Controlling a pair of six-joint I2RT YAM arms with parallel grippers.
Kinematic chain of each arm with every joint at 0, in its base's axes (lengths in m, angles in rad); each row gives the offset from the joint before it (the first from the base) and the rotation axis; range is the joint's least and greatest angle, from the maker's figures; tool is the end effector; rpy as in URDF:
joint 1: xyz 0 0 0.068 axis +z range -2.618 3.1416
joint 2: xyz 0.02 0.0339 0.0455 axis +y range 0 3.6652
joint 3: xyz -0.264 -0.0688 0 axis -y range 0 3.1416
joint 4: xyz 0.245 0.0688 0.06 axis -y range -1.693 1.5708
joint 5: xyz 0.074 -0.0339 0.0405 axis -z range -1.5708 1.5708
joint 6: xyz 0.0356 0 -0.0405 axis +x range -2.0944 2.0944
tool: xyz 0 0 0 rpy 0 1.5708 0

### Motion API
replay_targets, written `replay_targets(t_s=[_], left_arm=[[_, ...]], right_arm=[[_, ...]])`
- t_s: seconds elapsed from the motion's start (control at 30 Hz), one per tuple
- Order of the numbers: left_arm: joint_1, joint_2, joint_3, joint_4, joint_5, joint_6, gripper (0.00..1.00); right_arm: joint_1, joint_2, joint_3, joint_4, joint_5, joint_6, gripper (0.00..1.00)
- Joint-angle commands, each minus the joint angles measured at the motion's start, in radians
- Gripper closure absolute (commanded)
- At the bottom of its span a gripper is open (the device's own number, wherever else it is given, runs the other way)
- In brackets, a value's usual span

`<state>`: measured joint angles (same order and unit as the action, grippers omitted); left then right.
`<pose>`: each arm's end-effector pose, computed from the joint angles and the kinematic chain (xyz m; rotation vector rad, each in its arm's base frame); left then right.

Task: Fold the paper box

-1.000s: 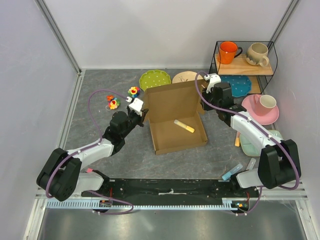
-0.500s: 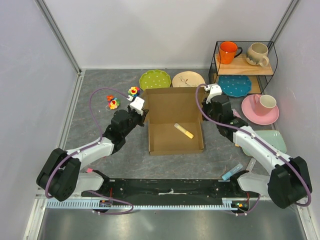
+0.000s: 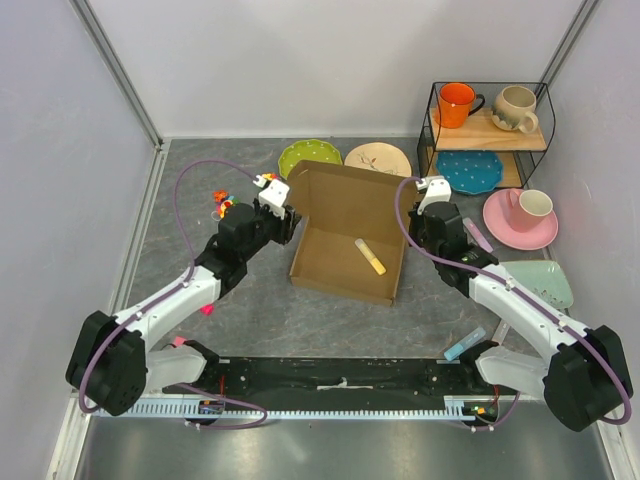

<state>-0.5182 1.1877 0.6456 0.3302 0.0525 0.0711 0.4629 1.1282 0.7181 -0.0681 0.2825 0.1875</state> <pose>0.2330 -0.1350 0.2603 0.5583 1.7084 -0.3678 0.2295 0.1035 0.2596 -0.1044 2.0280 0.1204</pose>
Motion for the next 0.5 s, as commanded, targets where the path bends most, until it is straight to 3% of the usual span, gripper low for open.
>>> replay_targets(t_s=[0.0, 0.3, 0.47], left_arm=[[0.006, -0.001, 0.103, -0.141, 0.056, 0.059, 0.46], [0.029, 0.104, 0.19, -0.169, -0.008, 0.09, 0.44], [0.064, 0.176, 0.255, -0.201, 0.027, 0.082, 0.42]], right_arm=[[0.006, -0.01, -0.012, -0.024, 0.034, 0.003, 1.0], [0.026, -0.005, -0.006, -0.029, 0.034, -0.013, 1.0], [0.031, -0.001, 0.0, -0.03, 0.026, -0.014, 1.0]])
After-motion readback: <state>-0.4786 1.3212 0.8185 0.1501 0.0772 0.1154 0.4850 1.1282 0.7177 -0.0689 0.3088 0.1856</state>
